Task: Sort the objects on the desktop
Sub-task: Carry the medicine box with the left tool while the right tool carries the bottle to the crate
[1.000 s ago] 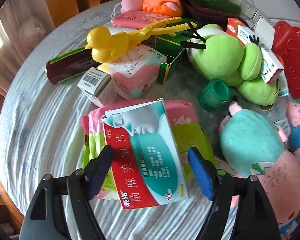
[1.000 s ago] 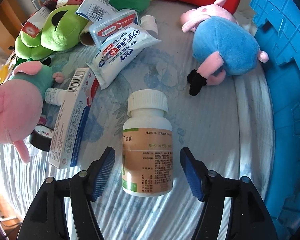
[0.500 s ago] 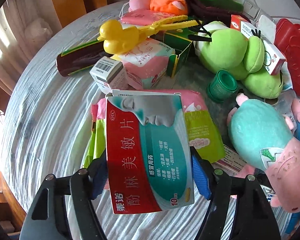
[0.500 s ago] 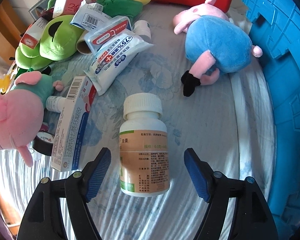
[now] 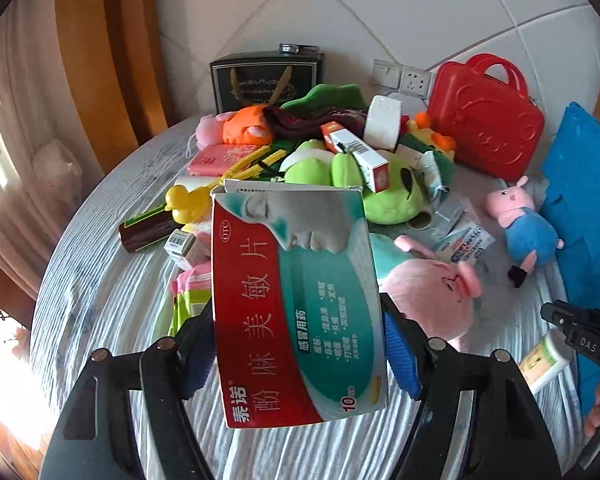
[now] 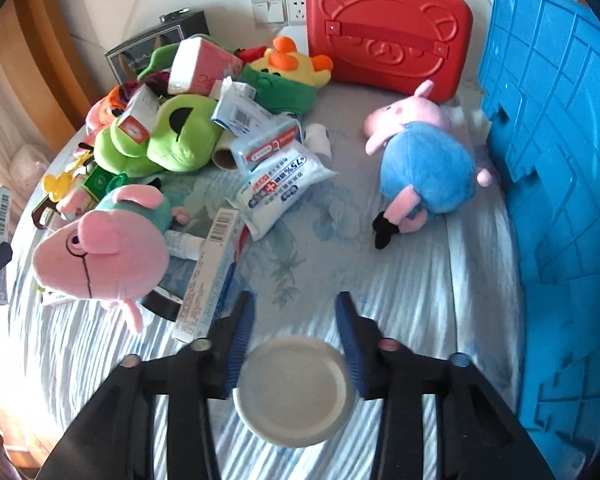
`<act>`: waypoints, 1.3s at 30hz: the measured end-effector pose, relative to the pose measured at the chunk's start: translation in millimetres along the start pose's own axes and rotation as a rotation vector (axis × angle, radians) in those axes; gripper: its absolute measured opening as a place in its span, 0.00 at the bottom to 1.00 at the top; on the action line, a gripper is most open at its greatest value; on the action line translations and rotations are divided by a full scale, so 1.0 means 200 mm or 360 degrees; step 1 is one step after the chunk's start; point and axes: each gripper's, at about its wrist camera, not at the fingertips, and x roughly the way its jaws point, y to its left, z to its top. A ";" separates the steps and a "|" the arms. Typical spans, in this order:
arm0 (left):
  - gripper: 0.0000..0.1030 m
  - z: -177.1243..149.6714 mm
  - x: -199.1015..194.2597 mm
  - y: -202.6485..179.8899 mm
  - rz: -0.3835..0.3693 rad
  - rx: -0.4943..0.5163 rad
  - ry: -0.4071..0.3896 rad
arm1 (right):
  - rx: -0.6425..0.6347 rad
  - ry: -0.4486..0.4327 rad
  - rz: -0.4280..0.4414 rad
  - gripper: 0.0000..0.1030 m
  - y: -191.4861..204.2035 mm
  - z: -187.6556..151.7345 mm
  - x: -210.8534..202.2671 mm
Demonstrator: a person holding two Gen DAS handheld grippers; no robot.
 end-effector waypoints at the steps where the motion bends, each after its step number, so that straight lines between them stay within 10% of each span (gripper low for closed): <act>1: 0.70 0.00 -0.01 -0.03 -0.0018 0.0016 -0.0003 | 0.0003 0.0014 -0.0008 0.21 -0.01 -0.01 -0.02; 5: 0.70 -0.05 -0.03 -0.11 -0.0090 0.0079 0.0032 | 0.0067 0.0174 -0.0031 0.27 -0.07 -0.10 0.07; 9: 0.70 -0.16 -0.02 -0.22 -0.0174 0.0180 0.0086 | 0.0197 0.0175 -0.0014 0.70 -0.17 -0.25 -0.01; 19: 0.70 -0.55 0.15 -0.47 -0.0412 0.0459 0.0378 | 0.0125 0.0571 0.0043 0.72 -0.09 -0.67 -0.07; 24: 0.70 -0.67 0.15 -0.54 -0.0451 0.0535 0.0455 | 0.0138 0.0715 -0.0038 0.54 -0.06 -0.83 0.01; 31: 0.70 -0.56 -0.05 -0.64 -0.0347 0.0501 0.0227 | 0.0090 0.0340 0.0049 0.51 -0.08 -0.64 -0.11; 39: 0.70 -0.28 -0.53 -0.86 -0.0328 0.0456 -0.0270 | -0.0008 -0.0402 0.0120 0.51 -0.15 -0.30 -0.82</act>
